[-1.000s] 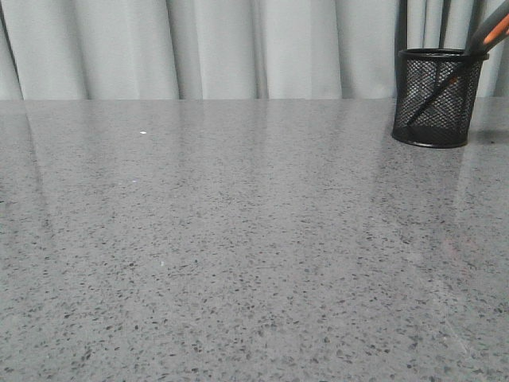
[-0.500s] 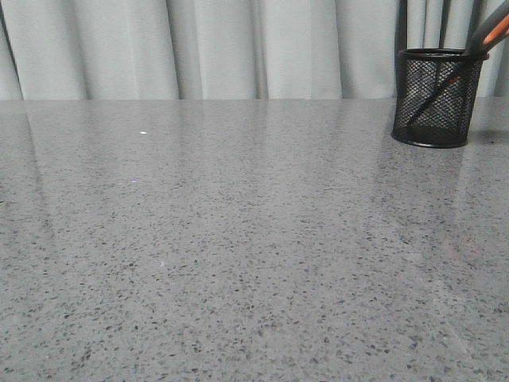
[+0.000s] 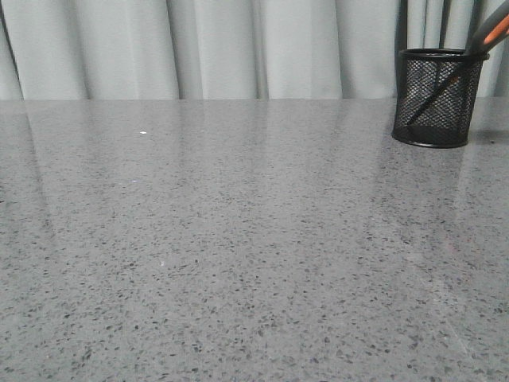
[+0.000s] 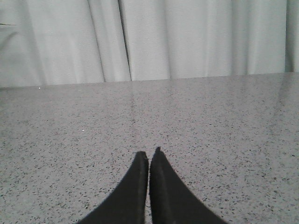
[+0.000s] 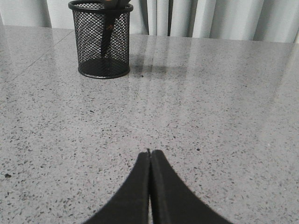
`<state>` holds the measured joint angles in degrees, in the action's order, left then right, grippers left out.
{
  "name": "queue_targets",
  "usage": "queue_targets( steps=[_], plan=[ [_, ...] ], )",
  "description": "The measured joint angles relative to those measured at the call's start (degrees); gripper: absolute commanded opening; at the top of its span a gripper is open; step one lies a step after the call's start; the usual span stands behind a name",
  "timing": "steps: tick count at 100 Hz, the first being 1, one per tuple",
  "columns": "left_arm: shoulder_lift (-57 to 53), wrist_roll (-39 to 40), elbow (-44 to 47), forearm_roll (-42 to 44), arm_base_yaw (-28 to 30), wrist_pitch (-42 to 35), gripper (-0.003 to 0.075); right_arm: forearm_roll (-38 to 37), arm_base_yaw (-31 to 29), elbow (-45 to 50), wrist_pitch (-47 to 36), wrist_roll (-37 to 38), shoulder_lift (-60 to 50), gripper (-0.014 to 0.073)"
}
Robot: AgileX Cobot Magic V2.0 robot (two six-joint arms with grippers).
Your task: Put scissors into bucket
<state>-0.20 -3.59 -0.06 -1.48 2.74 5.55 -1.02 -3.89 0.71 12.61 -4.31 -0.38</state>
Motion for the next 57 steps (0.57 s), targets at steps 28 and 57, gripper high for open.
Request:
queue_targets(
  steps=[28, 57],
  plan=[
    [0.0, 0.0, 0.0, 0.0, 0.0, 0.0, -0.0020, 0.0, 0.0, 0.0, -1.0, 0.0, 0.0, -0.0069],
    [0.0, 0.0, 0.0, 0.0, 0.0, 0.0, -0.0020, 0.0, 0.0, 0.0, -1.0, 0.0, 0.0, -0.0069]
  ],
)
